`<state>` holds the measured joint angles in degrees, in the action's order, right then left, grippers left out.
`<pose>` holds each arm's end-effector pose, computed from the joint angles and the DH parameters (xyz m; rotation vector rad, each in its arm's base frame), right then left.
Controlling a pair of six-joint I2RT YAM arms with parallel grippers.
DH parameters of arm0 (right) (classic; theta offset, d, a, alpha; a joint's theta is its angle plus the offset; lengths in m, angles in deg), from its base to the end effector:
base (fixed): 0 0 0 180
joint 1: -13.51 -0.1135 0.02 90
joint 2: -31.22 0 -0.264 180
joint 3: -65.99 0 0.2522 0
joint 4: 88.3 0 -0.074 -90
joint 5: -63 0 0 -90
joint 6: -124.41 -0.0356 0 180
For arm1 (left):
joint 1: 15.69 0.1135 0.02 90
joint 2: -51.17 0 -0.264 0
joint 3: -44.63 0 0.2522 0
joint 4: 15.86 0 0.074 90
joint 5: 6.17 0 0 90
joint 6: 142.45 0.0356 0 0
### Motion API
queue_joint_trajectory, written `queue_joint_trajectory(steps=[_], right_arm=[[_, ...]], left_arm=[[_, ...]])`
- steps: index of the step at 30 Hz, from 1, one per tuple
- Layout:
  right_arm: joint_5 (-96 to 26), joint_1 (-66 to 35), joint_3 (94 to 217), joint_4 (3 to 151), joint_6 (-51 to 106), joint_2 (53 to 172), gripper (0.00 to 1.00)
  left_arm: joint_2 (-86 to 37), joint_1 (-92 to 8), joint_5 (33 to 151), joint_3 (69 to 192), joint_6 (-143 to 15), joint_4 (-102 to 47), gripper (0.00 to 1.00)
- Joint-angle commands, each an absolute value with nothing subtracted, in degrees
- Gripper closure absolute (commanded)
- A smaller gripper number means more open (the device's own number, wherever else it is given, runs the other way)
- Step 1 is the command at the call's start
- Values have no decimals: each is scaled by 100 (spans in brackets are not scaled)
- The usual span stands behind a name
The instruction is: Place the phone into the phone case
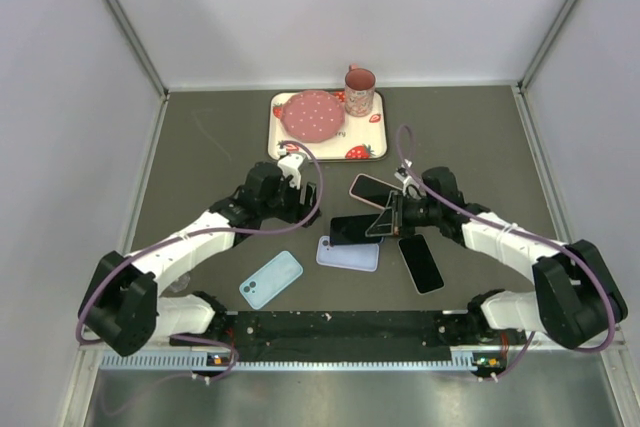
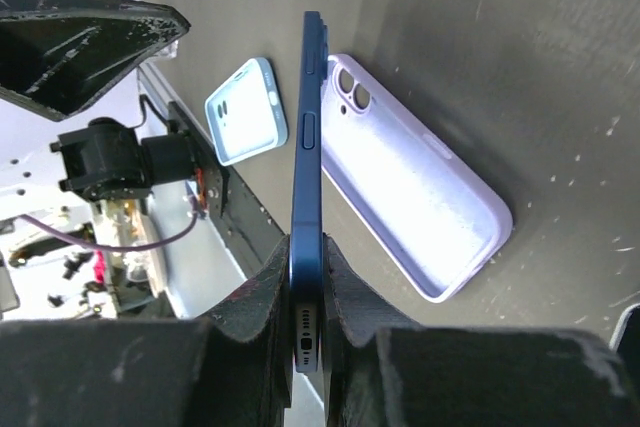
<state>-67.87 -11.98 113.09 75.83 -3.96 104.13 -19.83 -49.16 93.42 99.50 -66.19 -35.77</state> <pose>0.2110 0.1264 0.1889 -0.1319 2.4772 1.3542 0.2174 -0.1508 0.2289 0.4829 2.2129 -0.6352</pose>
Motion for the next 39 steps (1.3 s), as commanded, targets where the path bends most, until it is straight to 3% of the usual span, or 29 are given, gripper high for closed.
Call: queue_joint_trajectory(steps=[1,28,39], right_arm=[[-7165,-1338,11157,8769,-1296,10136,100],[-6779,-1795,10515,8875,-2131,10268,100],[-6805,-1804,10225,10009,-2334,10909,100]], left_arm=[[-2064,-4944,9403,9882,-6730,-3243,25],[-2205,-4944,9341,9874,-6845,-3050,25],[-2108,-4935,9490,9751,-6836,-3050,25]])
